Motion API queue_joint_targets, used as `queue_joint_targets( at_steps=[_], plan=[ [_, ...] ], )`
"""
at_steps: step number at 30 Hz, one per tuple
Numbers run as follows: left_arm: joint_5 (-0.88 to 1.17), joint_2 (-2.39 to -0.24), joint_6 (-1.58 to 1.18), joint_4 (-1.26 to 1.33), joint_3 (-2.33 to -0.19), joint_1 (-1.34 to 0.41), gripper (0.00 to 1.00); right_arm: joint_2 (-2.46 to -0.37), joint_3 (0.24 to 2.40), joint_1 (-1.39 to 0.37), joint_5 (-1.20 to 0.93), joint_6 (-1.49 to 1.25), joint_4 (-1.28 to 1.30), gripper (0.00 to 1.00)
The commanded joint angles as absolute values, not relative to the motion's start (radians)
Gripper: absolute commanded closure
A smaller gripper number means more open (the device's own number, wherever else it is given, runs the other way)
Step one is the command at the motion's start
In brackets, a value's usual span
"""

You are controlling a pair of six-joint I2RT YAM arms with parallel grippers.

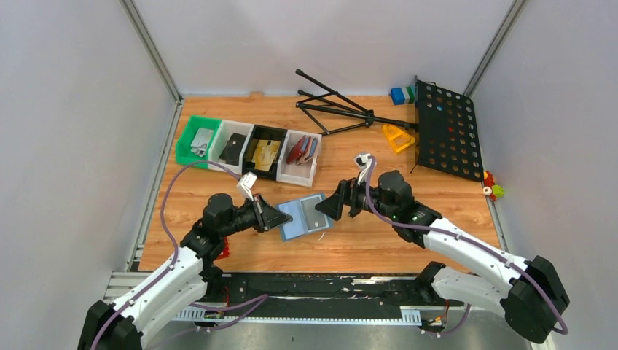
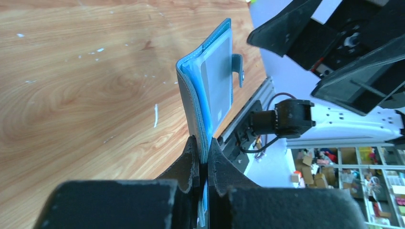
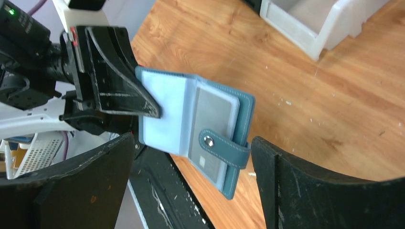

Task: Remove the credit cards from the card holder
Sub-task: Remove the credit card from the card holder.

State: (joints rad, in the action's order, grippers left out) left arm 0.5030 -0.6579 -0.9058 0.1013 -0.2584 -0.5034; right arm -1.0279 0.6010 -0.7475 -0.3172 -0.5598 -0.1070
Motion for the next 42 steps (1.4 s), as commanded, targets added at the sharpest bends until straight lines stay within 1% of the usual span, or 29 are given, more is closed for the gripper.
queue_joint_targets(
  at_steps=[1,5,7,8,9,10,12,18,23,27,32,42],
  plan=[
    [0.569,-0.668,-0.987,0.306,-0.243,-0.5,1.0,-0.95,0.549,-0.75,-0.329,-0.581,-0.045,0.08],
    [0.583,-0.676,-1.015,0.35,-0.242,-0.5,1.0,-0.896,0.498,-0.75,-0.311,-0.602,-0.025,0.09],
    [0.6,-0.686,-1.027,0.374,-0.243,-0.5,1.0,-0.876,0.488,-0.75,-0.327,-0.607,-0.015,0.12],
    [0.605,-0.692,-1.03,0.379,-0.246,-0.5,1.0,-0.867,0.486,-0.75,-0.327,-0.609,-0.006,0.15],
    [0.608,-0.696,-1.029,0.38,-0.248,-0.5,1.0,-0.855,0.487,-0.75,-0.32,-0.607,0.011,0.21],
    [0.611,-0.701,-1.031,0.381,-0.25,-0.5,1.0,-0.845,0.485,-0.749,-0.311,-0.602,0.033,0.34],
    [0.611,-0.702,-1.038,0.394,-0.251,-0.5,1.0,-0.828,0.481,-0.749,-0.282,-0.599,0.06,0.45],
    [0.622,-0.708,-1.041,0.397,-0.263,-0.499,1.0,-0.825,0.478,-0.748,-0.266,-0.597,0.072,0.65],
    [0.633,-0.709,-1.041,0.393,-0.268,-0.5,1.0,-0.836,0.478,-0.747,-0.251,-0.597,0.07,0.74],
    [0.629,-0.703,-1.036,0.387,-0.266,-0.5,1.0,-0.831,0.476,-0.748,-0.243,-0.598,0.074,0.78],
    [0.633,-0.709,-1.045,0.404,-0.267,-0.5,1.0,-0.848,0.475,-0.748,-0.288,-0.59,0.047,0.78],
    [0.637,-0.725,-1.04,0.411,-0.273,-0.5,1.0,-0.866,0.463,-0.747,-0.414,-0.615,-0.057,0.74]
  ],
)
